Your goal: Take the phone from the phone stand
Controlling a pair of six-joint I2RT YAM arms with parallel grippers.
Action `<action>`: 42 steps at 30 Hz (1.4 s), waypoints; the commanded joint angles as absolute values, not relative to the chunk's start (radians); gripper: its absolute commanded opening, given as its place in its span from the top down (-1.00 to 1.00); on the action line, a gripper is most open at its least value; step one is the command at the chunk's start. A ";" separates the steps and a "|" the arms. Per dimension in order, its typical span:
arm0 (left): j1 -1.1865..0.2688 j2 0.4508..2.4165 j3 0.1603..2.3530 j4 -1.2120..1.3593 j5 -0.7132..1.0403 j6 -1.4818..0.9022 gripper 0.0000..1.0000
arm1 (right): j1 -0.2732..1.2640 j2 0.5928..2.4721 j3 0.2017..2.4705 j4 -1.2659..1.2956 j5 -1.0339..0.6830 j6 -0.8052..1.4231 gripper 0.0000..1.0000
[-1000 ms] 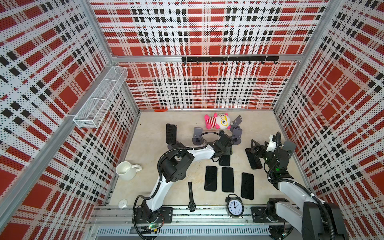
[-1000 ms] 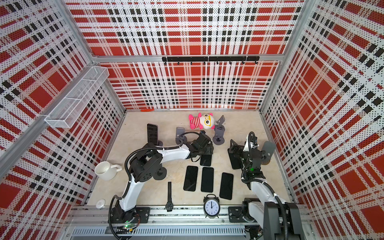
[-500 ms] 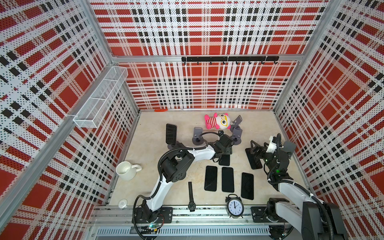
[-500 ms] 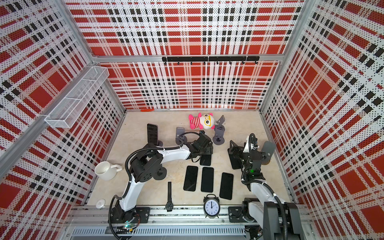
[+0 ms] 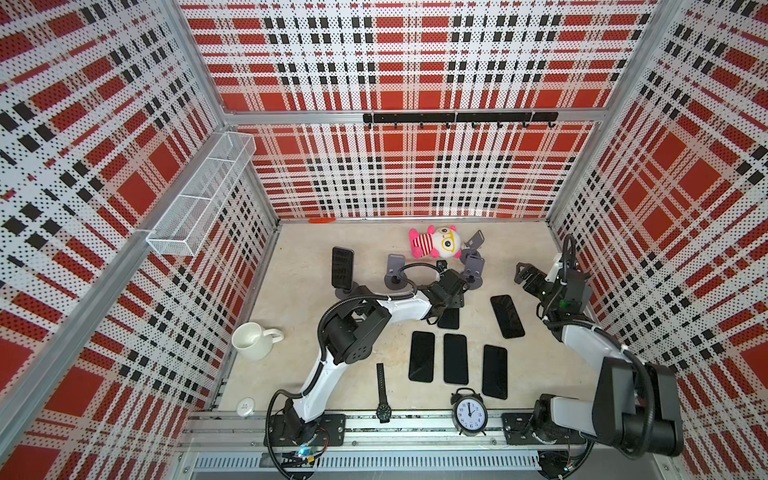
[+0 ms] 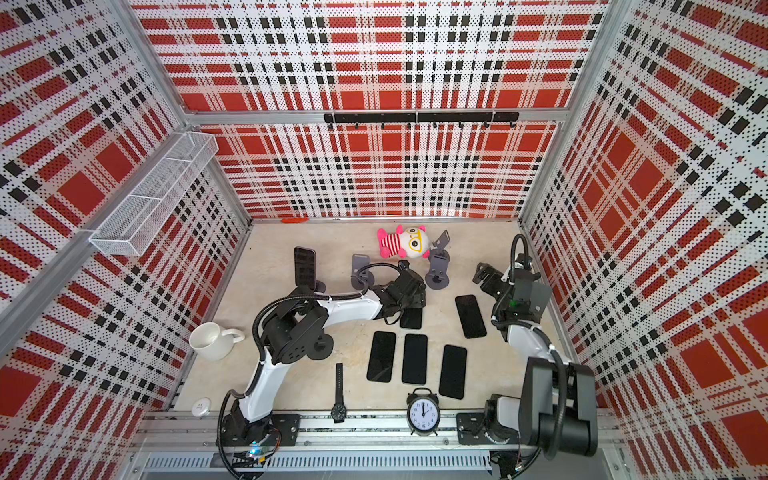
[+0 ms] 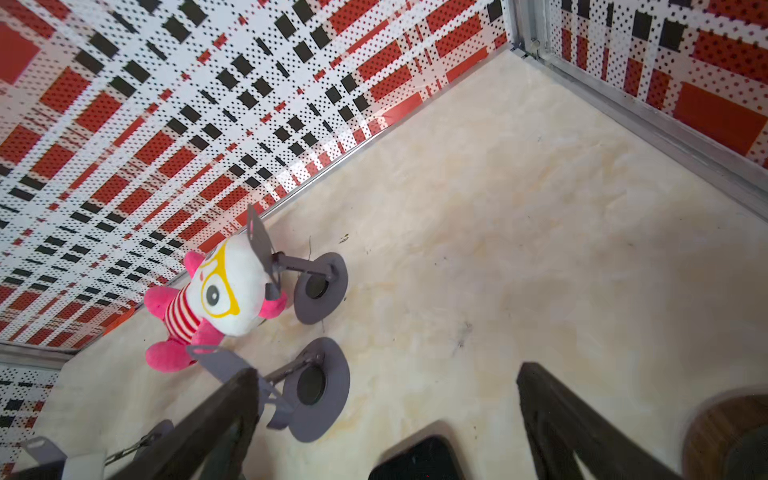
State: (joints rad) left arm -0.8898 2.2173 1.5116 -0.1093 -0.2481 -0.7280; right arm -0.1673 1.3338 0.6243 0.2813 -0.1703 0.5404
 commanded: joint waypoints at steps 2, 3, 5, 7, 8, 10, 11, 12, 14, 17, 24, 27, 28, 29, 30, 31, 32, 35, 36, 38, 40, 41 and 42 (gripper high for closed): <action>-0.890 2.244 1.500 -0.085 -0.223 -0.716 -0.29 | -0.175 1.434 0.790 0.120 -0.203 0.467 -0.99; -0.890 2.243 1.501 -0.084 -0.221 -0.718 -0.29 | -0.173 1.453 0.807 0.123 -0.198 0.457 -0.99; -0.891 2.242 1.501 -0.083 -0.220 -0.718 -0.29 | -0.172 1.470 0.818 0.154 -0.218 0.445 -0.99; -0.889 2.243 1.503 -0.083 -0.222 -0.718 -0.29 | -0.167 1.481 0.828 0.164 -0.244 0.428 -0.99; -0.890 2.243 1.504 -0.083 -0.222 -0.718 -0.29 | -0.163 1.484 0.826 0.176 -0.253 0.421 -0.99; -0.888 2.249 1.510 -0.083 -0.210 -0.718 -0.29 | -0.160 1.488 0.812 0.204 -0.258 0.415 -0.99; -0.888 2.253 1.514 -0.083 -0.204 -0.718 -0.29 | -0.159 1.490 0.808 0.210 -0.257 0.413 -0.99; -0.888 2.255 1.518 -0.083 -0.200 -0.718 -0.29 | -0.158 1.492 0.804 0.211 -0.257 0.414 -0.99; -0.888 2.259 1.519 -0.082 -0.197 -0.718 -0.29 | -0.157 1.494 0.801 0.220 -0.260 0.417 -0.99; -0.887 2.263 1.522 -0.083 -0.195 -0.718 -0.31 | -0.157 1.486 0.791 0.238 -0.265 0.427 -0.99; -0.885 2.267 1.520 -0.082 -0.210 -0.700 -0.33 | -0.151 1.437 0.728 0.379 -0.358 0.425 -0.99; -0.884 2.272 1.521 -0.081 -0.206 -0.694 -0.36 | -0.147 1.437 0.731 0.379 -0.361 0.420 -0.99; -0.883 2.271 1.520 -0.081 -0.208 -0.691 -0.37 | -0.147 1.437 0.733 0.378 -0.358 0.419 -0.99; -0.884 2.269 1.519 -0.081 -0.210 -0.687 -0.37 | -0.147 1.436 0.731 0.381 -0.357 0.420 -0.99; -0.883 2.267 1.519 -0.081 -0.213 -0.683 -0.37 | -0.147 1.434 0.730 0.383 -0.357 0.422 -1.00; -0.882 2.266 1.518 -0.079 -0.213 -0.680 -0.38 | -0.146 1.433 0.728 0.386 -0.357 0.423 -0.99; -0.882 2.264 1.516 -0.076 -0.210 -0.677 -0.38 | -0.147 1.431 0.725 0.389 -0.354 0.426 -0.99; -0.879 2.264 1.511 -0.065 -0.201 -0.680 -0.39 | -0.146 1.425 0.714 0.408 -0.359 0.428 -0.99; -0.877 2.266 1.510 -0.062 -0.195 -0.682 -0.39 | -0.146 1.421 0.708 0.417 -0.364 0.429 -0.99; -0.874 2.269 1.509 -0.062 -0.196 -0.687 -0.39 | -0.147 1.405 0.693 0.432 -0.360 0.433 -0.99; -0.874 2.270 1.505 -0.062 -0.208 -0.689 -0.39 | -0.146 1.387 0.666 0.475 -0.358 0.442 -0.99; -0.874 2.269 1.502 -0.061 -0.215 -0.689 -0.39 | -0.146 1.379 0.649 0.504 -0.359 0.447 -0.99; -0.874 2.266 1.499 -0.060 -0.220 -0.688 -0.40 | -0.147 1.372 0.637 0.529 -0.364 0.450 -0.99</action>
State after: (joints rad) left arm -0.8814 2.2322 1.5120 -0.0555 -0.2119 -0.6903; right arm -0.1524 1.4086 0.6659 0.4286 -0.3496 0.4408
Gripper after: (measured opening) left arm 0.727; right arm 0.997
